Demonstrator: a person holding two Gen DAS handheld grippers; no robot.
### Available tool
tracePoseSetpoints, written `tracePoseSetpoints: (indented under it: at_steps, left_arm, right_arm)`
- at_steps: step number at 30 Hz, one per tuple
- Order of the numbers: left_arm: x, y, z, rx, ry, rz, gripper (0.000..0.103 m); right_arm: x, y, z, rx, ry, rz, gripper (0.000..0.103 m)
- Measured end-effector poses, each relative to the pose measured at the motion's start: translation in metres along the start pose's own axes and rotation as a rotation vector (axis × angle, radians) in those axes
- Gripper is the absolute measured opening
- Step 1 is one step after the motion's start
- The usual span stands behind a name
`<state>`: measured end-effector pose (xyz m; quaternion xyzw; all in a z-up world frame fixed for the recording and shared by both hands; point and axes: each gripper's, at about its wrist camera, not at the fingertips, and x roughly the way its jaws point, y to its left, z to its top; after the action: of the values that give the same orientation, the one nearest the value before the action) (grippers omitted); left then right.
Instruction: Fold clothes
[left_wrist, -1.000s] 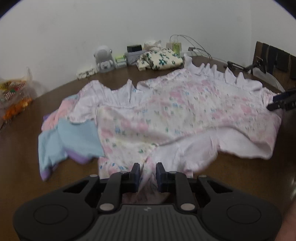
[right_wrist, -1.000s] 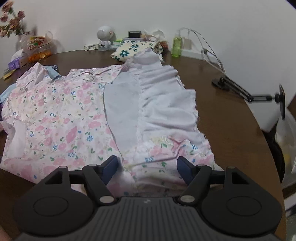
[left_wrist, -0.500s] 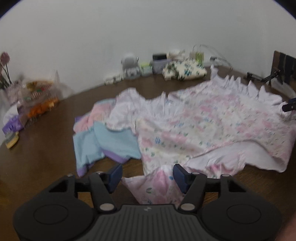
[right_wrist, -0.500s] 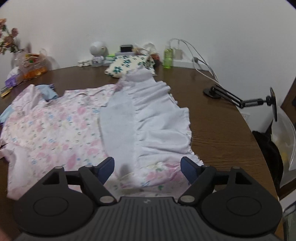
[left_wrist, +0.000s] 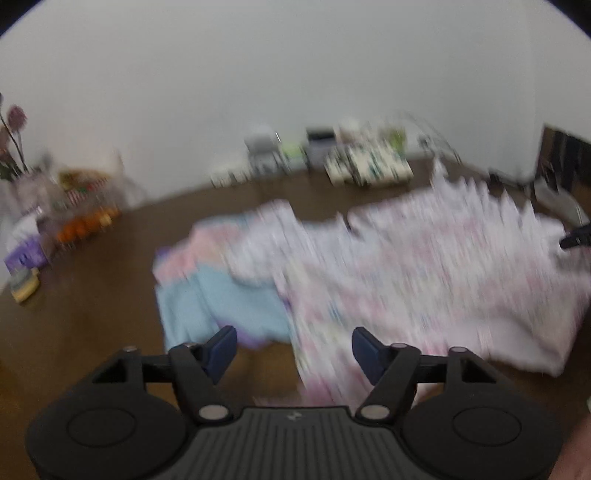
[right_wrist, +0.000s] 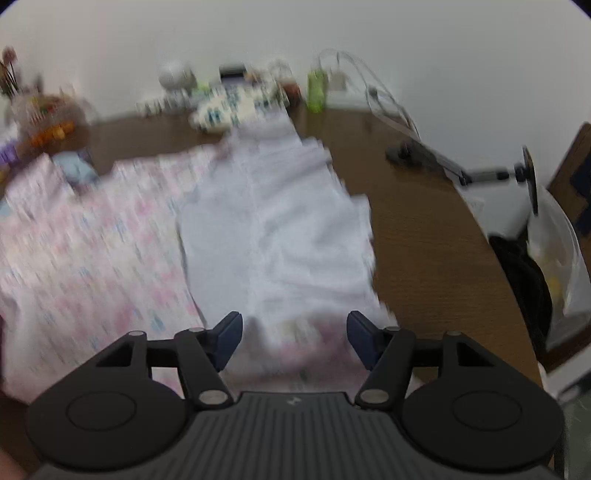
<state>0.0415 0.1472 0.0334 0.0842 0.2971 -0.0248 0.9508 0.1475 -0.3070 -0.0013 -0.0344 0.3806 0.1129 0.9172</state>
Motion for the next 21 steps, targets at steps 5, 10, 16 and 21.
tracePoseSetpoints:
  at_steps: [5, 10, 16, 21]
  left_arm:
    - [0.047, 0.019, 0.048, -0.019, 0.031, 0.052, 0.069]
    - [0.112, 0.039, 0.072, -0.081, 0.126, 0.048, 0.069]
    - [0.162, 0.046, 0.076, -0.08, 0.237, -0.011, 0.045]
    - [0.163, 0.024, 0.073, 0.049, 0.217, 0.074, 0.001]
  right_arm:
    - [0.0, 0.029, 0.051, -0.058, -0.048, 0.142, 0.065]
    - [0.043, 0.073, 0.098, -0.161, 0.016, 0.145, 0.065]
    - [0.113, 0.092, 0.126, -0.153, 0.117, 0.098, 0.061]
    - [0.155, 0.088, 0.129, -0.094, 0.135, 0.123, 0.032]
